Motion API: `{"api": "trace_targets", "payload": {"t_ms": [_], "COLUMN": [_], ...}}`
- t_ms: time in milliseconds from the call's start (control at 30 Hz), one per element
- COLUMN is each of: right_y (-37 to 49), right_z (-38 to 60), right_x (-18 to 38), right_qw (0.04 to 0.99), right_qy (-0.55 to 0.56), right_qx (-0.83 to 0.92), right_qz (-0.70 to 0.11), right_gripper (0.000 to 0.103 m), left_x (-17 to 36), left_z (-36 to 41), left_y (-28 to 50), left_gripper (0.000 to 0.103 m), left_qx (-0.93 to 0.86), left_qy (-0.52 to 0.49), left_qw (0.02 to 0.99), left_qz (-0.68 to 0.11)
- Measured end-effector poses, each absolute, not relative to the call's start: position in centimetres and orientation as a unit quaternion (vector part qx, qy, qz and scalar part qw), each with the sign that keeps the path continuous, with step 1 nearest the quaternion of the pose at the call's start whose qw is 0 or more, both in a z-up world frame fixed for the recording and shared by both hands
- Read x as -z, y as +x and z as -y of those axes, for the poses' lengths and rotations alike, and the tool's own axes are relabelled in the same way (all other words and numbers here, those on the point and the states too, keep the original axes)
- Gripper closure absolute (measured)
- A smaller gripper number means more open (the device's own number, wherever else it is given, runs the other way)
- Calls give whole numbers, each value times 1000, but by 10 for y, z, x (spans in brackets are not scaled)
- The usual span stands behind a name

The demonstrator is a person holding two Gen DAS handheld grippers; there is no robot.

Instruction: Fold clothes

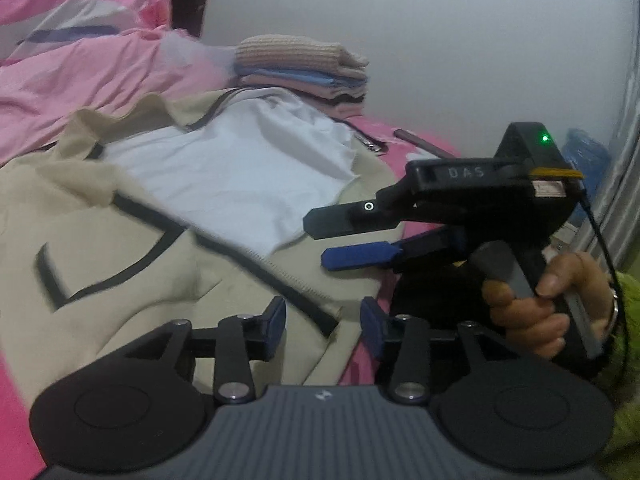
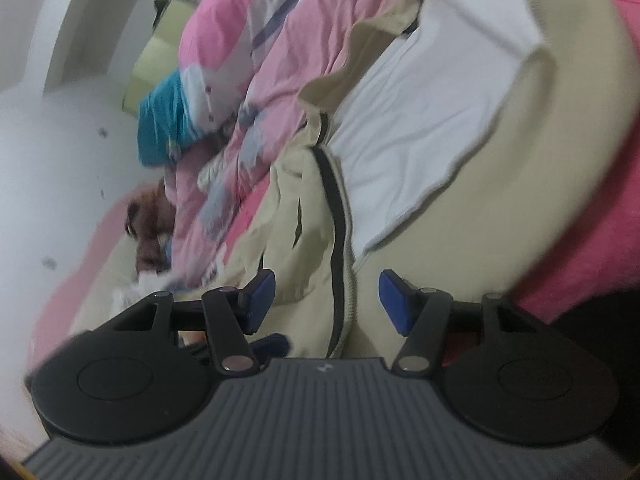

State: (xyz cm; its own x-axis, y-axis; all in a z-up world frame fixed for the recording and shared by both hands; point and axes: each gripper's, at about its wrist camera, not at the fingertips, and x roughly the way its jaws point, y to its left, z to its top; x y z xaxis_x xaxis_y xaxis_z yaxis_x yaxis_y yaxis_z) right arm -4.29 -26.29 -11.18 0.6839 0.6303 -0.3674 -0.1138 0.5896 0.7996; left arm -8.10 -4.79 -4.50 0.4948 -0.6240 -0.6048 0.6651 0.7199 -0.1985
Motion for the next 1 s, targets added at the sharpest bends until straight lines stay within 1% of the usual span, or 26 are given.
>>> {"api": "trace_targets", "payload": {"t_ms": [100, 200, 267, 333, 400, 433, 467, 533, 567, 733, 1000], "right_y": [-40, -40, -40, -41, -44, -46, -48, -51, -52, -57, -49], "right_z": [252, 242, 233, 222, 214, 212, 211, 208, 206, 223, 245], "right_x": [107, 101, 96, 91, 87, 86, 85, 82, 80, 63, 66], "right_qw": [838, 846, 852, 861, 869, 872, 875, 881, 884, 901, 909], "right_qy": [353, 316, 285, 242, 204, 192, 179, 154, 141, 153, 161], "right_qx": [-223, -226, -230, -233, -231, -229, -227, -223, -221, -193, -153], "right_qz": [-350, -365, -374, -383, -387, -387, -387, -387, -387, -358, -353], "right_gripper": [46, 47, 50, 54, 67, 82, 88, 95, 96, 98, 98], "left_x": [36, 26, 21, 19, 19, 20, 21, 28, 32, 48, 60], "left_z": [15, -27, -55, -75, -91, -97, -103, -109, -111, -108, -84], "left_y": [-86, -92, -95, -95, -94, -93, -91, -85, -82, -77, -73], "left_gripper": [60, 60, 57, 56, 56, 56, 56, 56, 56, 56, 55], "left_qx": [338, 305, 285, 253, 222, 206, 190, 169, 162, 161, 190], "left_qy": [1, -59, -102, -124, -139, -144, -148, -161, -167, -159, -116], "left_qw": [875, 883, 886, 892, 898, 900, 903, 898, 895, 883, 874], "left_qz": [-347, -351, -352, -352, -353, -355, -357, -372, -380, -412, -433]}}
